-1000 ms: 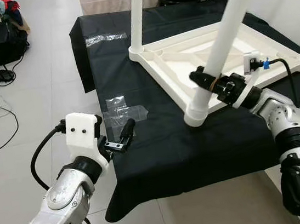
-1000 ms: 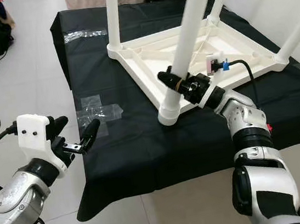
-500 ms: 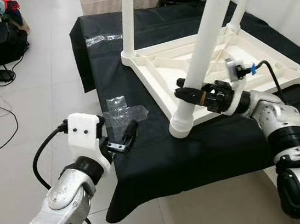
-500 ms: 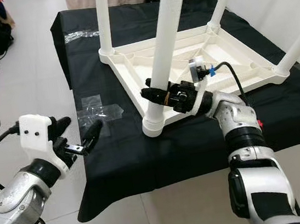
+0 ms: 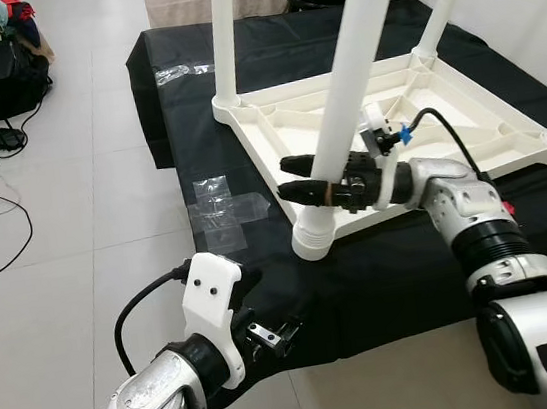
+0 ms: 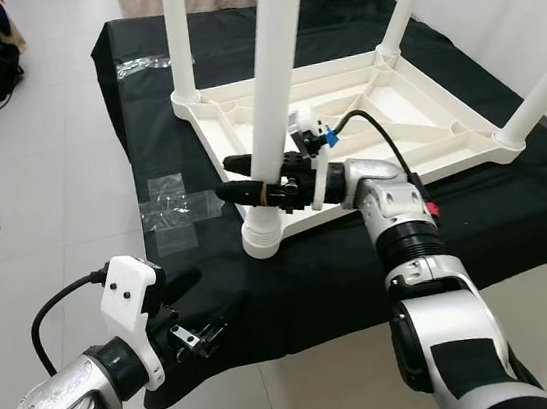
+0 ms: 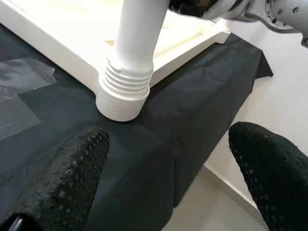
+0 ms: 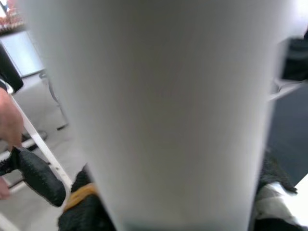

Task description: Building children table

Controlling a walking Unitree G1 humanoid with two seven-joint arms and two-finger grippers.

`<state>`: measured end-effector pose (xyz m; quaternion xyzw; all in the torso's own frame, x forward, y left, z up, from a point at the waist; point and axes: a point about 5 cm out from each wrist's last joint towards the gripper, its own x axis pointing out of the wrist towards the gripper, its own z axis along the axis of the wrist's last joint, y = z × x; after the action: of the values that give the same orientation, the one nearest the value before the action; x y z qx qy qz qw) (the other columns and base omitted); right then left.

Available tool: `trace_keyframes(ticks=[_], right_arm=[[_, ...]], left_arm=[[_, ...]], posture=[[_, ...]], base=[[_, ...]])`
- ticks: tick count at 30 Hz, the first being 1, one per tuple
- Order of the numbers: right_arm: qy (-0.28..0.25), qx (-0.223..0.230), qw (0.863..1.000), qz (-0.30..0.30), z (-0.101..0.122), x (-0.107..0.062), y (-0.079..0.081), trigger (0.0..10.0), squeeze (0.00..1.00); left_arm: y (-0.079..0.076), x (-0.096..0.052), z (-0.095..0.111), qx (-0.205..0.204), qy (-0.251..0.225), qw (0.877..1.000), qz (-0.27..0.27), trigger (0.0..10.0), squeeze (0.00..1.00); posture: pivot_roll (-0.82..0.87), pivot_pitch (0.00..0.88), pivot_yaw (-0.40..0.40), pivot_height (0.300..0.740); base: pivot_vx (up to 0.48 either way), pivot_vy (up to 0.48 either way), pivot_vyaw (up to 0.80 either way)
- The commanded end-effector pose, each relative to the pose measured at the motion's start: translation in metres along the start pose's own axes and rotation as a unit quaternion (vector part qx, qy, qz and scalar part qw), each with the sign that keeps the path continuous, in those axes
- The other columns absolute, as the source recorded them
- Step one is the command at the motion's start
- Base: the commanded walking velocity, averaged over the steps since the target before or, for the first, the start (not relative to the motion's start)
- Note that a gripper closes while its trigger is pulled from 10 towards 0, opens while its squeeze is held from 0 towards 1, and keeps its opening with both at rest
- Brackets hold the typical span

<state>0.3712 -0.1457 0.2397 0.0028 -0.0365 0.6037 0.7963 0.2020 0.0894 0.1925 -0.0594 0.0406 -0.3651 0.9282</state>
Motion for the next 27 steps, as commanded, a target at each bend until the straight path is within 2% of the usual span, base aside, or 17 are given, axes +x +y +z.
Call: trace_keyframes(ticks=[1,6,8,9,11,12,13,14,15,16,17,18,19,21,23,25,27], right_arm=[[0.003,0.010,1.000,-0.010,-0.004,0.002,-0.001,0.0,0.00],[-0.012,0.005,0.997,-0.078,-0.006,-0.003,-0.008,0.0,0.00],[-0.016,-0.009,0.978,-0.208,-0.012,-0.017,-0.020,0.0,0.00],[-0.016,-0.009,0.978,-0.208,-0.012,-0.017,-0.020,0.0,0.00],[-0.012,-0.015,0.959,-0.282,-0.014,-0.027,-0.026,0.0,0.00],[-0.004,-0.021,0.929,-0.368,-0.017,-0.038,-0.032,0.0,0.00],[-0.004,-0.021,0.929,-0.368,-0.017,-0.038,-0.032,0.0,0.00],[0.010,-0.027,0.887,-0.461,-0.020,-0.051,-0.038,0.0,0.00],[0.017,-0.038,0.829,-0.557,-0.021,-0.066,-0.042,0.0,0.00],[0.017,-0.038,0.829,-0.557,-0.021,-0.066,-0.042,0.0,0.00],[0.020,-0.046,0.788,-0.614,-0.021,-0.077,-0.042,0.0,0.00],[0.021,-0.054,0.760,-0.648,-0.020,-0.081,-0.041,0.0,0.00],[0.021,-0.054,0.760,-0.648,-0.020,-0.081,-0.041,0.0,0.00],[0.014,-0.052,0.721,-0.691,-0.019,-0.080,-0.035,0.0,0.00],[0.014,-0.052,0.721,-0.691,-0.019,-0.080,-0.035,0.0,0.00],[0.007,-0.043,0.690,-0.723,-0.019,-0.073,-0.026,0.0,0.00],[0.001,-0.034,0.693,-0.721,-0.020,-0.065,-0.024,0.4,0.00]], left_arm=[[-0.003,-0.002,0.001,0.004,-0.001,1.000,-0.005,10.0,0.00],[-0.001,-0.002,0.002,0.007,-0.003,1.000,0.001,10.0,0.00],[-0.001,-0.002,0.003,0.011,-0.007,1.000,-0.002,10.0,0.00],[-0.001,-0.002,0.003,0.011,-0.007,1.000,-0.002,10.0,0.00],[-0.001,-0.001,0.004,0.014,-0.009,1.000,-0.004,10.0,0.00],[-0.001,-0.001,0.005,0.017,-0.011,1.000,-0.004,10.0,0.00],[-0.001,-0.001,0.005,0.017,-0.011,1.000,-0.004,10.0,0.00],[-0.001,0.000,0.006,0.021,-0.013,1.000,-0.004,10.0,0.00],[-0.001,0.001,0.008,0.025,-0.015,1.000,-0.005,10.0,0.00],[-0.001,0.001,0.008,0.025,-0.015,1.000,-0.005,10.0,0.00],[-0.001,0.002,0.009,0.027,-0.016,0.999,-0.006,10.0,0.00],[-0.001,0.002,0.009,0.028,-0.017,0.999,-0.006,10.0,0.00],[-0.001,0.002,0.009,0.028,-0.017,0.999,-0.006,10.0,0.00],[0.000,0.002,0.010,0.031,-0.018,0.999,-0.003,10.0,0.00],[0.000,0.002,0.010,0.031,-0.018,0.999,-0.003,10.0,0.00],[0.000,0.003,0.011,0.033,-0.019,0.999,-0.002,10.0,0.00],[0.000,0.003,0.011,0.034,-0.020,0.999,-0.004,10.0,0.00]], posture=[[0.08,0.158,-0.119,0.740],[0.08,0.157,-0.118,0.740],[0.07,0.159,-0.114,0.740],[0.07,0.159,-0.114,0.740],[0.07,0.161,-0.112,0.740],[0.07,0.163,-0.111,0.740],[0.07,0.163,-0.111,0.740],[0.07,0.165,-0.109,0.740],[0.06,0.167,-0.108,0.740],[0.06,0.167,-0.108,0.740],[0.06,0.167,-0.108,0.740],[0.07,0.167,-0.111,0.740],[0.07,0.167,-0.111,0.740],[0.06,0.167,-0.111,0.740],[0.06,0.167,-0.111,0.740],[0.07,0.168,-0.112,0.740],[0.07,0.169,-0.110,0.740]], base=[[0.000,0.000,0.00],[0.000,0.000,0.00],[0.000,0.000,0.00],[0.000,0.000,0.00],[0.000,0.000,0.00],[0.000,0.000,0.00],[0.000,0.000,0.00],[0.000,0.000,0.00],[0.000,0.000,0.00],[0.000,0.000,0.00],[0.000,0.000,0.00],[0.000,0.000,0.00],[0.000,0.000,0.00],[0.000,0.000,0.00],[0.000,0.000,0.00],[0.000,0.000,0.00],[0.000,0.000,0.00]])
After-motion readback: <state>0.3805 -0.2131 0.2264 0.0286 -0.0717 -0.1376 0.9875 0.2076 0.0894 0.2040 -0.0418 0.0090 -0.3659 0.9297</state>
